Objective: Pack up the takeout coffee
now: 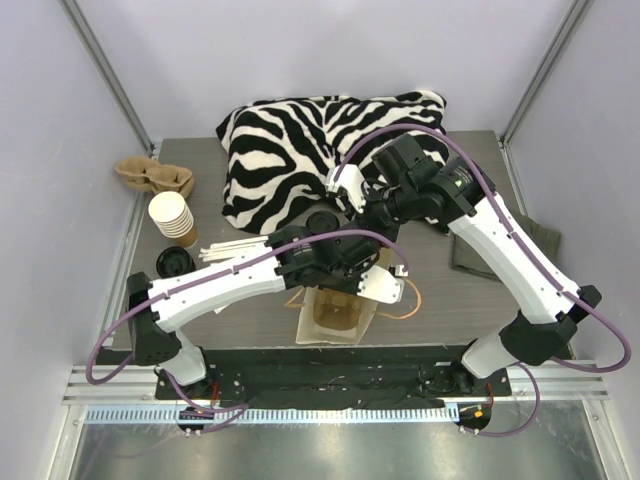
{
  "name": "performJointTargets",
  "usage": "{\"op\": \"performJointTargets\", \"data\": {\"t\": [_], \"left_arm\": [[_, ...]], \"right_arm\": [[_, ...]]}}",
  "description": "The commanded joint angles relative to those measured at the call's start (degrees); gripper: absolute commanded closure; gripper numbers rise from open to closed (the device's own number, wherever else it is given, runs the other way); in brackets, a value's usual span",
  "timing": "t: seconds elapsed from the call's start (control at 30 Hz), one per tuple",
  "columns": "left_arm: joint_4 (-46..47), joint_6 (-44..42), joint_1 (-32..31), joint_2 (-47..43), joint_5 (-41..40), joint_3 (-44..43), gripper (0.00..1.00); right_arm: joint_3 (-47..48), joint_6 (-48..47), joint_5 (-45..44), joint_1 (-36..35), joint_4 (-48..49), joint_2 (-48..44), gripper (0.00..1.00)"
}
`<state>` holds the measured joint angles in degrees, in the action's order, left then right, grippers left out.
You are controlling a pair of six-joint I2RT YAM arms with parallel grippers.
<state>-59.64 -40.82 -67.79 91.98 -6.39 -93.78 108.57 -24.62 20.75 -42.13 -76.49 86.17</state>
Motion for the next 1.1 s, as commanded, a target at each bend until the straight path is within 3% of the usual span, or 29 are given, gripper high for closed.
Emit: {"op": "performJointTargets", "data": {"t": [0.0, 0.03, 0.3, 0.7, 0.9, 1.07], "left_arm": [[2.86, 1.35, 0.99, -3.92, -2.13, 1.23, 0.93], [3.03, 1.44, 0.99, -4.09, -2.22, 0.88, 0.84], [2.43, 1.79, 0.91, -5.76, -1.43, -3.07, 0.54], [4.88, 2.84, -0.50, -13.84, 4.46, -2.29, 0.47], [8.04, 3.02, -0.50, -19.03, 8.23, -2.28, 0.34], [5.41, 3.37, -0.50, -20.88, 12.89, -5.97, 0.22]], "right_arm": [[-0.12, 0.45, 1.83, -0.15, -0.50, -1.00, 0.99], [-0.20, 0.36, 1.83, -0.15, -0.50, -0.92, 0.99], [-0.91, 0.28, 1.48, -0.06, -0.33, -0.92, 0.99], [-1.87, 0.36, -0.36, 0.12, 0.29, -1.00, 0.99], [-5.38, -0.16, -2.56, 0.82, 0.99, -2.76, 0.99], [-6.88, 1.42, -1.69, 3.98, 1.25, -3.99, 0.99]]}}
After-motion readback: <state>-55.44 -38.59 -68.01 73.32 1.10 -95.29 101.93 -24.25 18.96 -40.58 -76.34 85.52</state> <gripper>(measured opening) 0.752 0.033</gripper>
